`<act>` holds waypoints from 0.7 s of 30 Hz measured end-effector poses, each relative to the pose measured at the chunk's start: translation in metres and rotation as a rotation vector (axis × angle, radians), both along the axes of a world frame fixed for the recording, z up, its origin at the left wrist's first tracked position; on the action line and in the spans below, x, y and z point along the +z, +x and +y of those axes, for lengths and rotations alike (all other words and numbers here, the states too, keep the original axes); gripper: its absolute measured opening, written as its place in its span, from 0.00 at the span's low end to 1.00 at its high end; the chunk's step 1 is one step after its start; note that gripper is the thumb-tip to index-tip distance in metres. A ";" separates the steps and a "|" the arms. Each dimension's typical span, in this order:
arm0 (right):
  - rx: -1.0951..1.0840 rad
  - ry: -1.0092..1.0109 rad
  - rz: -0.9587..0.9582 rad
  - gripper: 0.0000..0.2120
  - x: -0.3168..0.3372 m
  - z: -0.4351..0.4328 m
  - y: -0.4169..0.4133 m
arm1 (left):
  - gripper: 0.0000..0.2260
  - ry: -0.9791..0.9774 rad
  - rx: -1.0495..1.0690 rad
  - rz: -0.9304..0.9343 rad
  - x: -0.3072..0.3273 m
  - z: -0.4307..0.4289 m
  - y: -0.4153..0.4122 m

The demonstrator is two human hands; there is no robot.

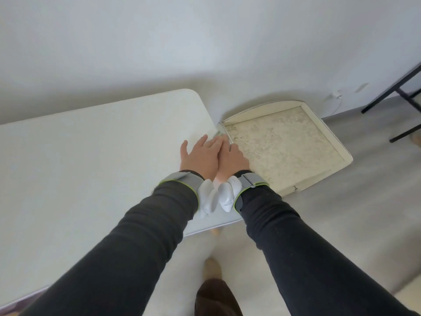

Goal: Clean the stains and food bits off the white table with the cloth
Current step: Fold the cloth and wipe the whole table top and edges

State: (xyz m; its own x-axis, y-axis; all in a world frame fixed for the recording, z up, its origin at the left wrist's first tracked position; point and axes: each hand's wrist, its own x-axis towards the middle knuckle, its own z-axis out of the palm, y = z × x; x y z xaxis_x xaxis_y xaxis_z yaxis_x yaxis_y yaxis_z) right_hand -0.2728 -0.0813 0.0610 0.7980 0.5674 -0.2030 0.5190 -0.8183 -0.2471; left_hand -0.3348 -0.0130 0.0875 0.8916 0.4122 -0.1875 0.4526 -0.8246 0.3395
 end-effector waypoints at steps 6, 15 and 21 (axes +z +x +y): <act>-0.041 0.172 0.111 0.31 0.002 -0.047 -0.028 | 0.18 0.011 -0.033 -0.053 -0.002 -0.034 -0.032; -0.318 0.594 0.185 0.21 -0.004 -0.117 -0.085 | 0.14 -0.008 0.022 -0.175 -0.012 -0.094 -0.066; -0.516 0.803 0.234 0.08 -0.009 -0.135 -0.107 | 0.14 0.028 0.038 -0.179 -0.010 -0.113 -0.083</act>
